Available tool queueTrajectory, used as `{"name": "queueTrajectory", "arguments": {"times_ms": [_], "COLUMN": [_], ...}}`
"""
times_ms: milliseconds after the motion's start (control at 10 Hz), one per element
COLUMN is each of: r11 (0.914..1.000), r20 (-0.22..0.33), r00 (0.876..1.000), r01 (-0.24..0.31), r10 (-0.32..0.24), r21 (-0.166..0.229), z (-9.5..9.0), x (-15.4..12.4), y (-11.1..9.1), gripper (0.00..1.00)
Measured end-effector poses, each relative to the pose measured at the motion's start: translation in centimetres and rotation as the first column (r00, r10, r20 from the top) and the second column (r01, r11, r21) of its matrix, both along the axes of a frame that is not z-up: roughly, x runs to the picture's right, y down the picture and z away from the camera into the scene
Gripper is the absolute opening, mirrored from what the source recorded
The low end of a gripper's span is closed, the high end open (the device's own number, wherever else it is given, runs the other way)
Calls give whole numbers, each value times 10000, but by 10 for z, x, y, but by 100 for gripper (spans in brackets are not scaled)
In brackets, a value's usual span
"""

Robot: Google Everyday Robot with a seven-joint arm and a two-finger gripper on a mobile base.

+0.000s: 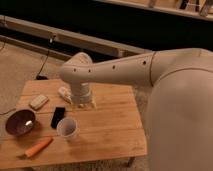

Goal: Push the ceramic bowl across the table

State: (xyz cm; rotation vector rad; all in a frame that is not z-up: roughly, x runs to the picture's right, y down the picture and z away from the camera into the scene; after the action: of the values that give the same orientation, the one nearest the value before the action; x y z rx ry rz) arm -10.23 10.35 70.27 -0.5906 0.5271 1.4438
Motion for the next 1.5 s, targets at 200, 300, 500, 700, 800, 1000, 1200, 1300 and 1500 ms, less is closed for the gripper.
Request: {"name": "queueTrajectory", "arguments": {"times_ms": [200,300,500,700,800,1000,1200,1300,1500], "r11": [10000,10000,10000,10000,10000,9941,9664,9395,8863], "r20": [0,0,0,1,19,547,1510,2157,3081], "r00": [10000,10000,10000,10000,10000,9935,9573,9166,8317], "r01": [-1,-1,-1,-1,35,970,2308,3114,4203], "r10": [1,1,1,1,-35,-996,-2463,-3365,-4620], "r21": [2,1,2,2,7,491,1131,1427,1943], "z": [0,0,0,0,0,-4,-11,-17,-27], "x": [0,0,0,0,0,-9,-37,-56,-86], "y": [0,0,0,0,0,-6,-7,-2,7], "gripper": [65,65,65,65,65,65,65,65,65]}}
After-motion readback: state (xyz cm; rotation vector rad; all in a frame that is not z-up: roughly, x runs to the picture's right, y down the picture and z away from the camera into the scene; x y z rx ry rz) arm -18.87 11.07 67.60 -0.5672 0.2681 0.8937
